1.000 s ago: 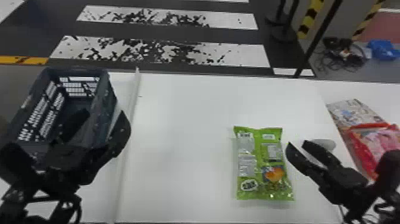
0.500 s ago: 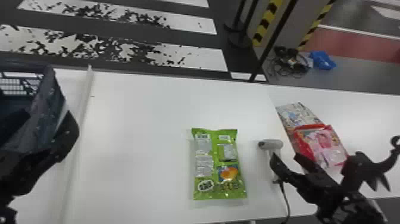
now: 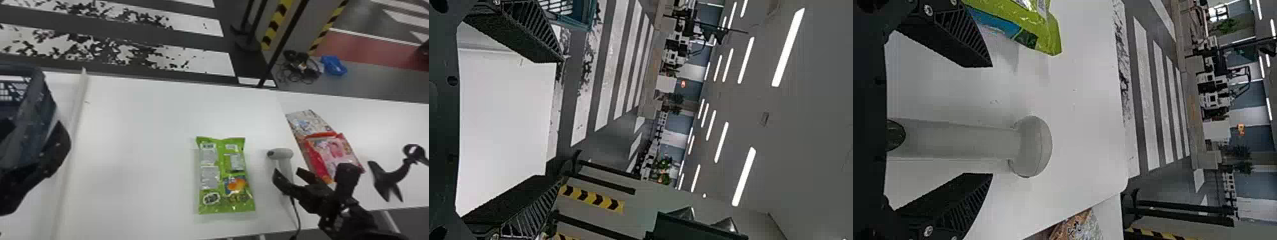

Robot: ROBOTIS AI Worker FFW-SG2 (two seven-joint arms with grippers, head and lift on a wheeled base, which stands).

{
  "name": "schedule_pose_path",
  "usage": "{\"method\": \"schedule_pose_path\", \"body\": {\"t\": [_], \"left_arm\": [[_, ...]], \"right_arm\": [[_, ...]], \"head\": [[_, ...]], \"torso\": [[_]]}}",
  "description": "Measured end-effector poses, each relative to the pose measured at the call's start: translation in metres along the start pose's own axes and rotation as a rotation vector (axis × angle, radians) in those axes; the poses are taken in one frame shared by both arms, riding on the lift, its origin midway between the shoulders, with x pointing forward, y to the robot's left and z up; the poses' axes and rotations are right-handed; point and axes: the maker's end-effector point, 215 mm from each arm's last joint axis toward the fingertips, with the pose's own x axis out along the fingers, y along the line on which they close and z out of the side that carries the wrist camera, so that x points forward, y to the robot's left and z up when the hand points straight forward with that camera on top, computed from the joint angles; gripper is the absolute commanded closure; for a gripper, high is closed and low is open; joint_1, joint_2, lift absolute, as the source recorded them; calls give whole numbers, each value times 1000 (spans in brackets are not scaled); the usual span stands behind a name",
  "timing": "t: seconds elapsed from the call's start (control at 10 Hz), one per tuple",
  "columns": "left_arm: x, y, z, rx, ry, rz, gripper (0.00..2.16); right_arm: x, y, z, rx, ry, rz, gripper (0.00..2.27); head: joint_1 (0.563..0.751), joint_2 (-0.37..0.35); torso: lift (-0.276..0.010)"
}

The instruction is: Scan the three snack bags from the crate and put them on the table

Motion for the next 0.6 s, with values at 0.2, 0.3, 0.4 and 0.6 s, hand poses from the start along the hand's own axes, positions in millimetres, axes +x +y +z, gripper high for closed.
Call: {"method": "schedule_pose_path", "body": {"t": [0.2, 0.3, 0.4, 0.6], "left_arm": [[0, 0, 0, 2, 0, -1, 33], [0, 0, 1, 2, -1, -1, 33], [0, 0, 2, 2, -3, -2, 33], [0, -1, 2, 2, -3, -3, 33]], "right_arm": [[8, -7, -14, -8, 39, -9, 583], [11, -10, -19, -8, 55, -13, 1214], [12, -11, -25, -4, 76, -15, 1690], [15, -11, -35, 15, 118, -18, 1953]], "head": [[695, -295], [695, -297], [695, -299], [695, -300]], "torso": [[-94], [-94], [-94], [-94]]}}
